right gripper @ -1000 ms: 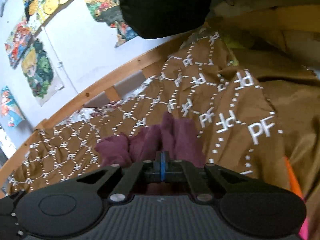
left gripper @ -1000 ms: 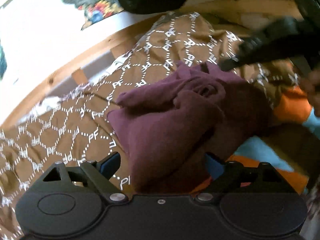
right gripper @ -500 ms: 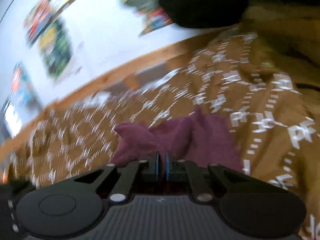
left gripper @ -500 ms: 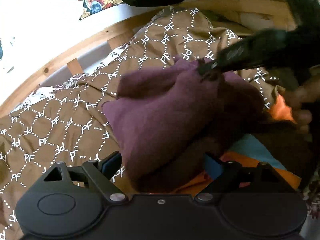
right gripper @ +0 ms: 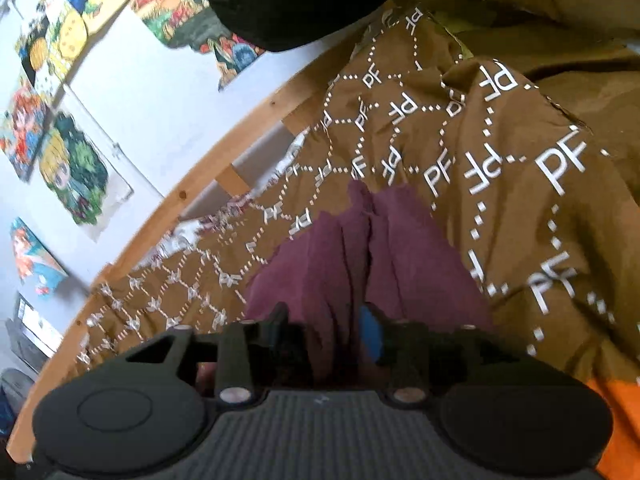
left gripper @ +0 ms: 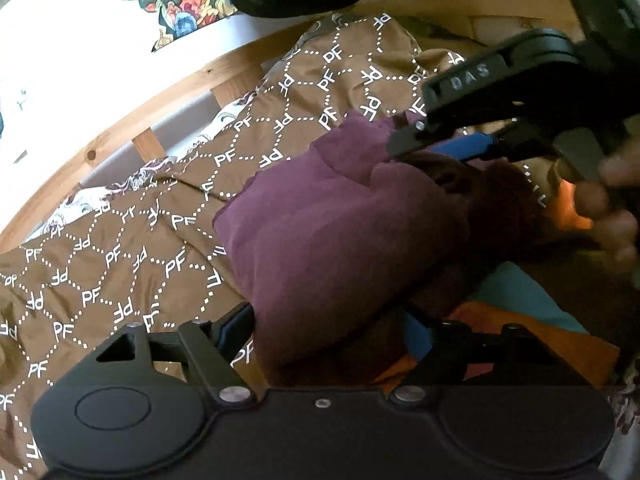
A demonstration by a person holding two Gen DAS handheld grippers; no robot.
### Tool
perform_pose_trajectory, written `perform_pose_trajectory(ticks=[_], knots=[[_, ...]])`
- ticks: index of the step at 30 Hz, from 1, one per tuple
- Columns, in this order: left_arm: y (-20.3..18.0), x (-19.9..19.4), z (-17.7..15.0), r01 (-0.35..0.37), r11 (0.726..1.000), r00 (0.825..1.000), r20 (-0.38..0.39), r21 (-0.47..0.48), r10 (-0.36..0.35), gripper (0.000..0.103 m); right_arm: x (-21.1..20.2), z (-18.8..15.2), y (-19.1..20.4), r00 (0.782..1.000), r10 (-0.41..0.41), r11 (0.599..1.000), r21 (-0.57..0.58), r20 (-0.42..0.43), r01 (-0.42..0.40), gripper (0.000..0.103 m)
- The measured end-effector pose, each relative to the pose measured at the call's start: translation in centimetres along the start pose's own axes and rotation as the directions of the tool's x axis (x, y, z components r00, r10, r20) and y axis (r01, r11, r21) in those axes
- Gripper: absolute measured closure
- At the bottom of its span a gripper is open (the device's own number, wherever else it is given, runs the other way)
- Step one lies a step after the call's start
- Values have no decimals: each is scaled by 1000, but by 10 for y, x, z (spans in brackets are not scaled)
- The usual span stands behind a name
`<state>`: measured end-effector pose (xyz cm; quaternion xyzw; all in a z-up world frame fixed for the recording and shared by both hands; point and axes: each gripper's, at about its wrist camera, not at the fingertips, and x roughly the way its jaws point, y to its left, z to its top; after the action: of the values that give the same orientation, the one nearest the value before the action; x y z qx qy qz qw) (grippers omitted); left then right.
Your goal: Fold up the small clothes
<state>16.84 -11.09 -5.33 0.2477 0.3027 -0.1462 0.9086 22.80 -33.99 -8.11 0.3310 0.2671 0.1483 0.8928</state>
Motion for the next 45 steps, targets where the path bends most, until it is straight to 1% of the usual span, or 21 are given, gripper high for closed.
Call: perform_pose_trajectory(ticks=[1,3,5,8,10,11,12,13,15,18,21,23,25,29,32,35,38,40,41,42,45], knots=[[1,-1,-1,1,1000,1000,7,3,-1,28,2,3,-4,1000,12,1000,9,5,-12,53],[3,-3,-2,2,1000,1000,14,-3,-2,33,7,9,-9,999,34,999,22,15,-34,43],[7,-4,-3,1,1000,1000,22,-15,-1,38,17,12,-12,998,56,998,19,7,-56,43],[11,-5,-1,18,999,999,30,-41,-16,46,36,16,-12,999,42,999,-21,-27,-43,44],[9,-5,0,22,999,1000,22,-32,-21,56,42,16,-9,999,34,998,-57,-31,-36,50],[8,-4,0,16,1000,1000,15,-22,-16,60,43,15,-7,999,18,997,-73,-36,-21,61],[7,-3,1,11,1000,1000,11,-18,-11,67,43,15,-7,999,8,996,-87,-36,-11,75],[7,-4,1,9,1000,1000,11,-26,-9,72,43,15,-7,999,9,995,-99,-38,-13,81],[9,-7,3,19,998,1000,22,-64,-18,77,43,16,-6,999,36,990,-136,-27,-40,85],[8,-12,9,33,996,999,39,-77,-30,80,39,23,14,996,85,950,-305,35,-70,87],[2,-18,16,53,997,997,63,-61,-49,81,26,33,25,987,124,918,-390,98,-77,87],[-5,-20,22,69,997,995,81,-39,-66,81,18,40,22,984,124,916,-396,125,-65,87],[-14,-19,26,85,996,993,86,-21,-83,81,14,49,15,987,105,924,-380,124,-51,87],[-29,-9,25,116,993,991,71,7,-116,80,20,61,-4,997,24,940,-341,72,2,87],[-31,-7,20,121,993,991,63,4,-121,76,25,59,-16,999,-43,946,-320,1,41,87],[-22,-11,17,163,986,984,75,-43,-159,71,22,55,-23,997,-76,953,-298,-29,64,87],[-8,-18,14,217,968,973,113,-126,-203,54,17,51,-22,995,-99,948,-306,-22,88,87],[1,-23,10,230,957,968,142,-176,-207,24,13,48,-21,993,-116,944,-311,-16,105,87],[5,-26,8,217,955,970,154,-204,-188,20,11,47,-20,992,-122,943,-312,-12,113,85],[9,-28,6,207,951,971,165,-228,-172,17,9,46,-19,991,-132,943,-309,-5,124,75],[24,-31,4,199,927,973,176,-317,-149,7,-6,46,-14,989,-148,943,-299,20,147,61]])
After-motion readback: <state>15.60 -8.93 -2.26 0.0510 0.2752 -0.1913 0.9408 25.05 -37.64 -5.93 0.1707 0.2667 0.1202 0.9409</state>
